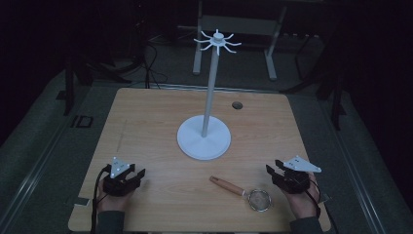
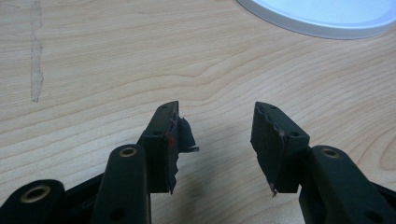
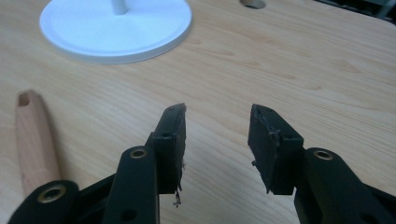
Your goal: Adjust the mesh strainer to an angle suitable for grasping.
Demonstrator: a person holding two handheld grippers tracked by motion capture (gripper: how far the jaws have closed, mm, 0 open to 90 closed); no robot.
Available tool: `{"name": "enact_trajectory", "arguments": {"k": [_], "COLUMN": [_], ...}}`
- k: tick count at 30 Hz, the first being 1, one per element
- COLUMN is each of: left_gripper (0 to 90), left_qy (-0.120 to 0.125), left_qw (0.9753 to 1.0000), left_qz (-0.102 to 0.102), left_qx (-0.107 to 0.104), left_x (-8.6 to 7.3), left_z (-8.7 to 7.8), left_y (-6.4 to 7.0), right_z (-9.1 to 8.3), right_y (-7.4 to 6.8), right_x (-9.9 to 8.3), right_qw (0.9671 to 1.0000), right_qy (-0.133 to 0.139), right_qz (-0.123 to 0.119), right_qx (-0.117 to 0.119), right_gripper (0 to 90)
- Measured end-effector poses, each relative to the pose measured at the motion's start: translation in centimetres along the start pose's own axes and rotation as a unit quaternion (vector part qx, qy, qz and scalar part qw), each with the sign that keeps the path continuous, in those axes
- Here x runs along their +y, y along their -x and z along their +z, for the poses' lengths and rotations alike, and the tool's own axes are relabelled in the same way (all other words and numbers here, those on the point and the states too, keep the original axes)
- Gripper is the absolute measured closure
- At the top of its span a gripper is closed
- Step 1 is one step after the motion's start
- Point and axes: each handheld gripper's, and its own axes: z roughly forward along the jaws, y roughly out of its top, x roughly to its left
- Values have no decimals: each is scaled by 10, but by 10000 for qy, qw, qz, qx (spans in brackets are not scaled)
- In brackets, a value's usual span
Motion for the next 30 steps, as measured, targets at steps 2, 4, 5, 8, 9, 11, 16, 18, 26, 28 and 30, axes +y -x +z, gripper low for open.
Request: {"name": "enact_trajectory", "arguments": {"k": [2,4,5,8,9,11,16,18,26,28,30], "left_gripper": [524,524,524,524,525,524,524,525,526,526,526], "left_qy": [7,-23,-32,-46,-48,-55,-96,-107,-107,-111,-122], "left_qw": [10000,10000,10000,10000,10000,10000,9999,9999,9999,9999,9999], "left_qz": [-8,10,14,11,16,26,40,14,7,14,27], "left_qx": [2,10,19,16,16,15,-14,-19,-63,-51,-43], "left_x": [0,0,0,0,0,0,-1,-1,-1,-1,-1], "left_z": [0,0,1,1,2,2,2,2,1,1,2], "left_y": [0,0,0,0,0,1,1,1,1,1,2], "right_z": [1,1,1,2,3,4,11,13,23,25,27], "right_y": [-1,-1,-1,-1,-1,-3,-9,-12,-24,-27,-30], "right_x": [2,4,6,10,12,16,26,31,43,45,45], "right_qw": [9999,9998,9997,9992,9989,9982,9953,9941,9890,9875,9864], "right_qy": [-62,-120,-130,-192,-222,-305,-551,-614,-839,-892,-943], "right_qz": [-72,-74,-86,-117,-139,-236,-496,-574,-826,-884,-920], "right_qx": [49,158,194,342,399,450,617,686,893,950,983], "right_gripper": [558,556,555,551,550,547,539,539,540,540,538]}}
